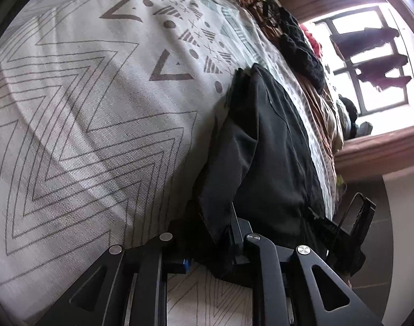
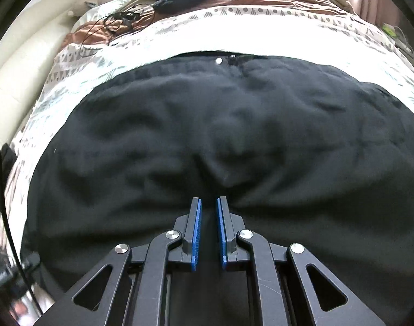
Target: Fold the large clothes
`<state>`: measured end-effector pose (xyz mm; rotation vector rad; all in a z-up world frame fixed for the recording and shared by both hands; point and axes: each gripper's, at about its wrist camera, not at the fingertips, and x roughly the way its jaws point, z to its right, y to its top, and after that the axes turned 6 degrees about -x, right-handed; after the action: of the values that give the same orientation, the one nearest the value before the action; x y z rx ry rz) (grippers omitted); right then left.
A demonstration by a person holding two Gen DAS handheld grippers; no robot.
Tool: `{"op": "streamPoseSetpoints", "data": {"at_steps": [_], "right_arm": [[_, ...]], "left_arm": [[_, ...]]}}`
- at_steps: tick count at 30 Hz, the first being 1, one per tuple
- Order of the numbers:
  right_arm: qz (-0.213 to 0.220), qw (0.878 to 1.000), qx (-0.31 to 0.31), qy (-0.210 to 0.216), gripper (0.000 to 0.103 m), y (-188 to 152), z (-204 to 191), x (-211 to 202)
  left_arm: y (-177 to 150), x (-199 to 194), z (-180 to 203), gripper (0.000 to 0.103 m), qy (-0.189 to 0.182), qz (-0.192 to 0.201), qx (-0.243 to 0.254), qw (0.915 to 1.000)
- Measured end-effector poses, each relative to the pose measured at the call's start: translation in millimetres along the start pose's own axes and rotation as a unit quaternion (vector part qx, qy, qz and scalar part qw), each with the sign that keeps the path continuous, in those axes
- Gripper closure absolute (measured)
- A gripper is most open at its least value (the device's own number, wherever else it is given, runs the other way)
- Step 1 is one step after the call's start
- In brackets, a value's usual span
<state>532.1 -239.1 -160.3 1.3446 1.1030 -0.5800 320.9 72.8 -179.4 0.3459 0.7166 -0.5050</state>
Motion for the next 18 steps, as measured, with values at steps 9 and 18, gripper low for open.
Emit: {"op": "streamPoseSetpoints", "data": {"at_steps": [9, 18], "right_arm": [[0.011, 0.999, 0.04, 0.006, 0.094, 46, 18, 29], [0.014, 0.999, 0.027, 0.032, 0.068, 26, 26, -17]], "left_arm": [[-3, 1, 0, 0.082, 0.02, 0.013, -0.015, 0.9996], [-3, -3, 2, 0.083, 0.01, 0.015, -0.021, 0.9996]]}}
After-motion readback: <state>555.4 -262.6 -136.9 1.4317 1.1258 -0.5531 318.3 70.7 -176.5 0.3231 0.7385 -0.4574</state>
